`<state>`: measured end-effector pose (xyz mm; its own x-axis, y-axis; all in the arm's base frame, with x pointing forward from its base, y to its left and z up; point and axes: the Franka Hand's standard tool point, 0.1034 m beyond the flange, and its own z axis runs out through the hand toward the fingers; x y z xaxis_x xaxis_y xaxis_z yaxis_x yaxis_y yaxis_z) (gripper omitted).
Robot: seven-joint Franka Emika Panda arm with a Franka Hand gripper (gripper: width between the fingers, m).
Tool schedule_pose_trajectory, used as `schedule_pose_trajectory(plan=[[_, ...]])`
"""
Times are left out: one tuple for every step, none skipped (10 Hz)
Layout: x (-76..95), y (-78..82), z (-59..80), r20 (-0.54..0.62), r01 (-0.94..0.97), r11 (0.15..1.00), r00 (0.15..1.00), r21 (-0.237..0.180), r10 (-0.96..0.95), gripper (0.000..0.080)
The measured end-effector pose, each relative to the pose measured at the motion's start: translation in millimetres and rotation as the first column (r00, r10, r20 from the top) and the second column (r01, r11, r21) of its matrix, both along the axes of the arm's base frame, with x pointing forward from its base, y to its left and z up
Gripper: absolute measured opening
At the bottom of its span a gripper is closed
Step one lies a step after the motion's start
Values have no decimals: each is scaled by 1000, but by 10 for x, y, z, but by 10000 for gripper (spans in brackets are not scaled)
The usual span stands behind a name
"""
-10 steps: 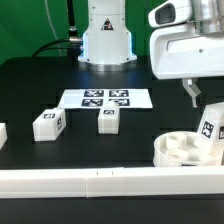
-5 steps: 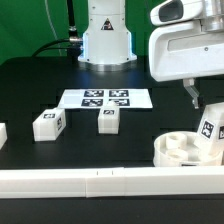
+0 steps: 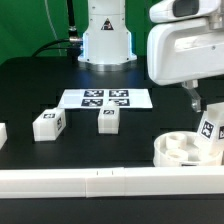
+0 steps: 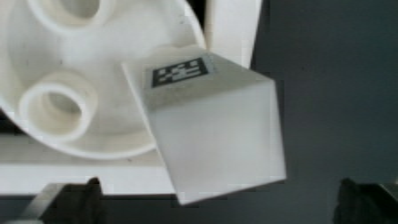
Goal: Assemble stool
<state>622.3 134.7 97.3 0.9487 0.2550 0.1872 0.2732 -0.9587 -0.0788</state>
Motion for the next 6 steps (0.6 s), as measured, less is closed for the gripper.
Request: schedule_pose_trajectory(plan=[[1, -1, -15, 2, -61, 998, 998, -17, 61, 649], [6, -19, -14, 8, -115, 993, 993, -29, 116, 649], [7, -34, -19, 12, -169, 985, 985, -44, 170, 649], [10, -51, -21, 17, -243, 968, 970, -63, 244, 649], [8, -53, -23, 18, -294, 953, 955, -78, 296, 649], [0, -42, -30, 13, -375, 920, 926, -112, 378, 649]])
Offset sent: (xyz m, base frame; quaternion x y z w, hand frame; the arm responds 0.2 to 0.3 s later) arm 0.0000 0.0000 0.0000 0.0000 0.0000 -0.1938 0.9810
